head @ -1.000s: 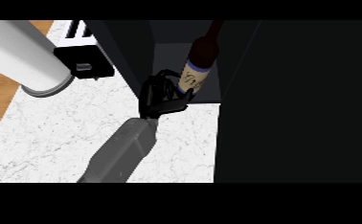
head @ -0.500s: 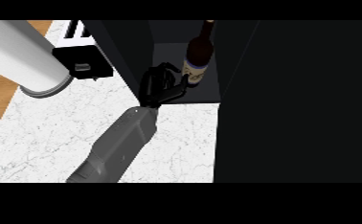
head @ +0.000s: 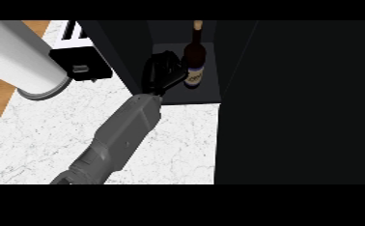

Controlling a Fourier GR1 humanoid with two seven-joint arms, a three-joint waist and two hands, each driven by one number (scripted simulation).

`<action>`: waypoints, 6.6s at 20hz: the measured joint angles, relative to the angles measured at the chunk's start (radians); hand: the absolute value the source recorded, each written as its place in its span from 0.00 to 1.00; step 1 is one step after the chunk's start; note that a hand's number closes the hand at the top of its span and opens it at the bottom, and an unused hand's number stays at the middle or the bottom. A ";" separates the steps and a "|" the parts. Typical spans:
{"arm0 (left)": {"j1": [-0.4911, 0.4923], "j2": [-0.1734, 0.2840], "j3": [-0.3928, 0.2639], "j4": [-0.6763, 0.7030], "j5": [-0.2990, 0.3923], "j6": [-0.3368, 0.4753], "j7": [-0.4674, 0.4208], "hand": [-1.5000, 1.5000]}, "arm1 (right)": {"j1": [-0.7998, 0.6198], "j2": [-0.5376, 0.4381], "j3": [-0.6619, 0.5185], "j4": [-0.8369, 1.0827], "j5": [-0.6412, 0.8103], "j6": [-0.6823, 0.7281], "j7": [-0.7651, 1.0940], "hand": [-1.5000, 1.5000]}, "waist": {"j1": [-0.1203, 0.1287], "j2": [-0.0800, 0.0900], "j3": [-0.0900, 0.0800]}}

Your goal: Pick up the wine, place it into the cabinet and close the cabinet

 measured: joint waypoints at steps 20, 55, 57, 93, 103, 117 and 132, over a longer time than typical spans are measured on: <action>-0.087 -0.001 0.074 0.233 0.014 -0.035 -0.090 1.00 | -0.006 0.000 0.016 -0.016 0.002 0.001 0.008 0.00 | -0.020 0.011 -0.002; 0.437 0.217 -0.198 -0.820 -0.201 0.136 0.104 0.00 | 0.010 0.018 0.043 -0.057 0.065 -0.036 0.033 0.00 | 0.066 -0.019 0.001; 0.495 0.267 -0.205 -0.953 -0.215 0.166 0.147 0.00 | -0.020 0.016 0.043 -0.051 0.067 -0.046 0.051 0.00 | 0.063 -0.017 0.001; 1.413 0.723 0.319 -1.723 -0.100 -0.075 0.148 0.00 | -0.108 0.029 0.709 -0.127 0.230 -0.067 0.362 1.00 | 0.059 -0.015 -0.001; 1.534 0.750 0.503 -1.707 -0.018 -0.276 0.152 0.00 | -0.531 0.037 0.825 0.114 0.337 -0.401 0.417 1.00 | 0.071 -0.012 -0.001; 1.545 0.736 0.660 -1.690 0.059 -0.410 0.269 0.00 | -0.987 0.049 0.574 0.620 0.211 -0.495 0.298 1.00 | 0.066 -0.007 0.000; 1.362 0.667 0.516 -1.707 -0.041 -0.290 0.418 0.00 | -1.067 0.038 0.408 0.940 0.172 -0.315 0.004 1.00 | 0.055 -0.028 -0.012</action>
